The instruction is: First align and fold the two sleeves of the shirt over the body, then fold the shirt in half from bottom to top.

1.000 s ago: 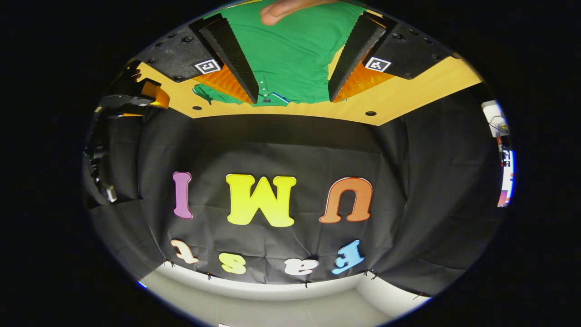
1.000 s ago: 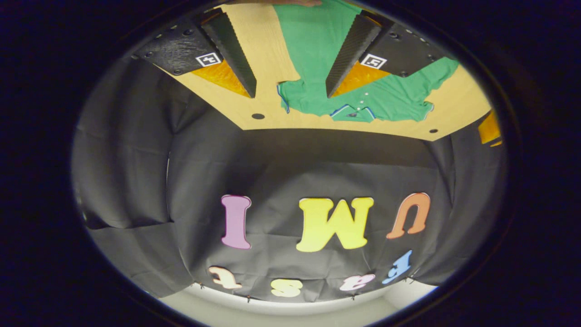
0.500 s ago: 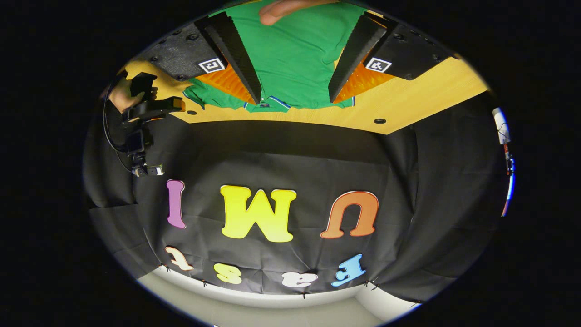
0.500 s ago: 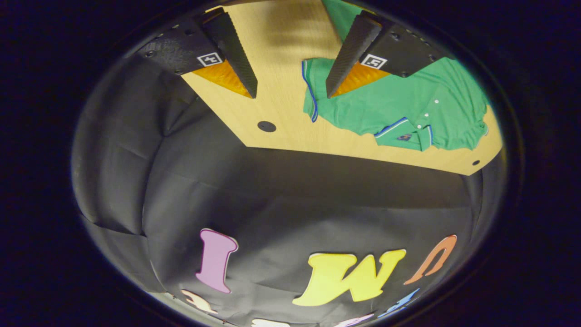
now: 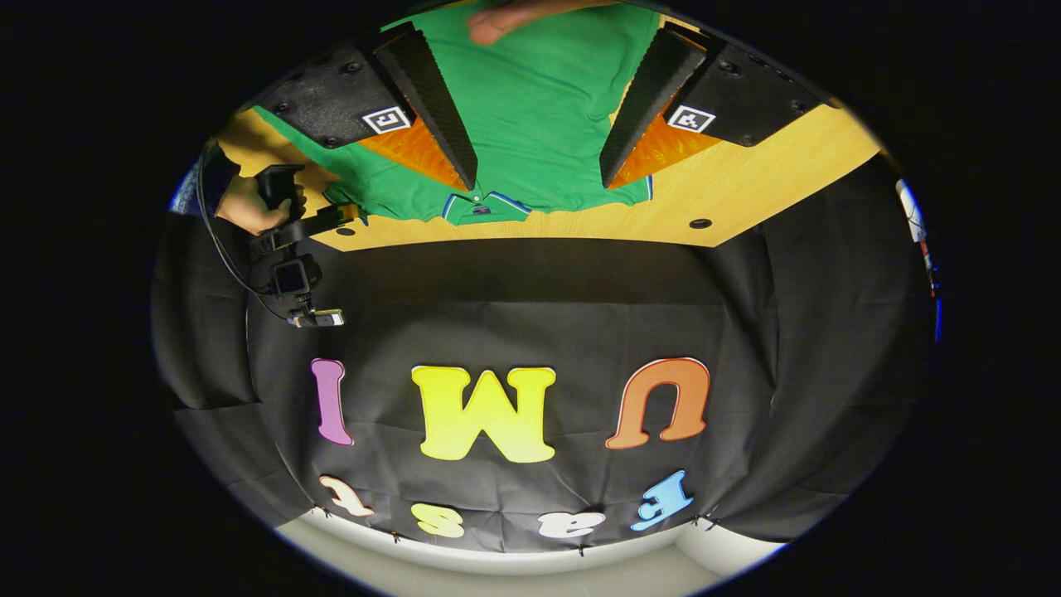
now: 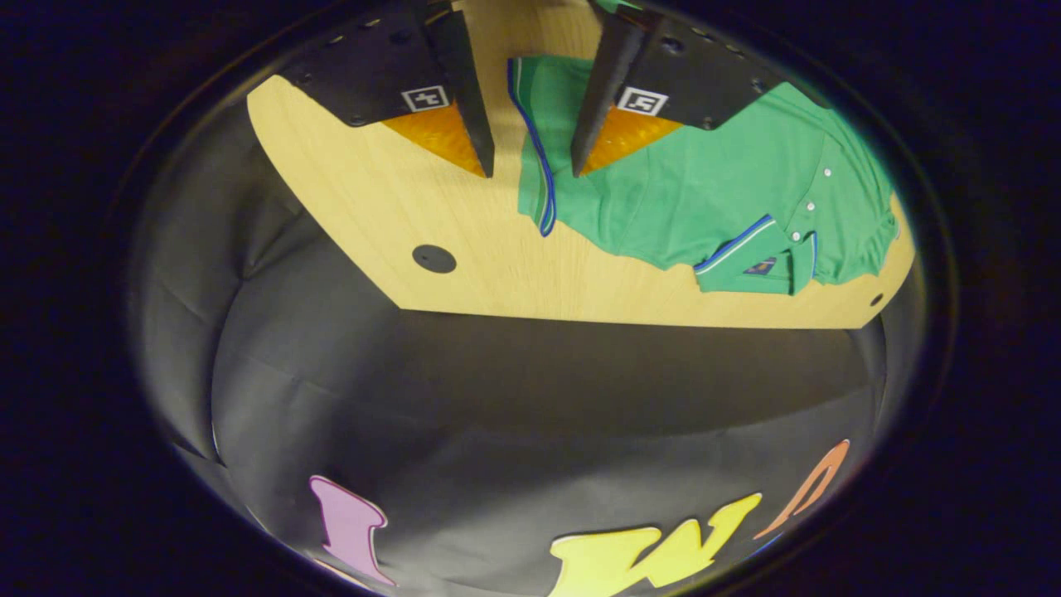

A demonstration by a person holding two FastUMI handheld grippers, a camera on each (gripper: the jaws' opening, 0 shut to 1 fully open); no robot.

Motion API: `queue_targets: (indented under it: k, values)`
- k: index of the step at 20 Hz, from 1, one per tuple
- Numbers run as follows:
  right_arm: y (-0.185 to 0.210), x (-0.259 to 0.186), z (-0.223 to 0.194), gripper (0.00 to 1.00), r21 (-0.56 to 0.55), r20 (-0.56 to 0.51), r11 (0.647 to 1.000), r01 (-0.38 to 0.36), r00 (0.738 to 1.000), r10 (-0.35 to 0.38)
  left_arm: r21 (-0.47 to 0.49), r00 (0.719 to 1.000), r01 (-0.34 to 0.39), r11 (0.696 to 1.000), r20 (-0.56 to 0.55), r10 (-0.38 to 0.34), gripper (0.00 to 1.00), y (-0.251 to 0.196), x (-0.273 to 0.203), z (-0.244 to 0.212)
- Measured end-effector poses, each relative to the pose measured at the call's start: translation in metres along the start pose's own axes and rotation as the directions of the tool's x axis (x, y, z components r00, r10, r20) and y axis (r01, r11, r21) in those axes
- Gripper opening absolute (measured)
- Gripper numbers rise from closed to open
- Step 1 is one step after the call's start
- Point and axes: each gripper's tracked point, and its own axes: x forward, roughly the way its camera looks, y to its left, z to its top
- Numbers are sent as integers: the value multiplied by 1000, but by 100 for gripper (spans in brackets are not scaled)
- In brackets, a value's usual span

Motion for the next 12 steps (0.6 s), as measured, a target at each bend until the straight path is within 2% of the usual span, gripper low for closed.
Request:
queue_targets:
  k: [1,2,3,4,7,10,11,12]
  values:
    - [0,5,-4,46,17,-15,1000,-11,1000,11,6,1000,1,1000,-2,-1,96,0,1,-1]
    - [1,7,-7,36,28,-38,999,-27,999,28,15,1000,-1,1000,-2,1,96,1,2,-3]
    - [3,11,-12,36,39,-50,998,-42,998,44,22,1000,-4,1000,-5,4,96,2,3,-5]
    - [-2,11,-15,36,47,-62,999,-21,998,24,26,1000,-6,1000,-8,7,96,2,4,-7]
    - [-4,12,-11,7,137,-71,990,-38,996,48,18,1000,-7,1000,-23,7,97,2,5,-12]
    - [-9,14,-9,6,180,-73,983,-45,996,59,10,999,-9,1000,-37,9,96,3,5,-17]
    - [-6,11,-10,0,190,-83,980,-64,993,81,10,999,-11,1000,-38,12,96,4,5,-18]
    - [-5,10,-12,0,194,-91,979,-69,992,88,10,999,-14,1000,-40,14,96,5,4,-19]
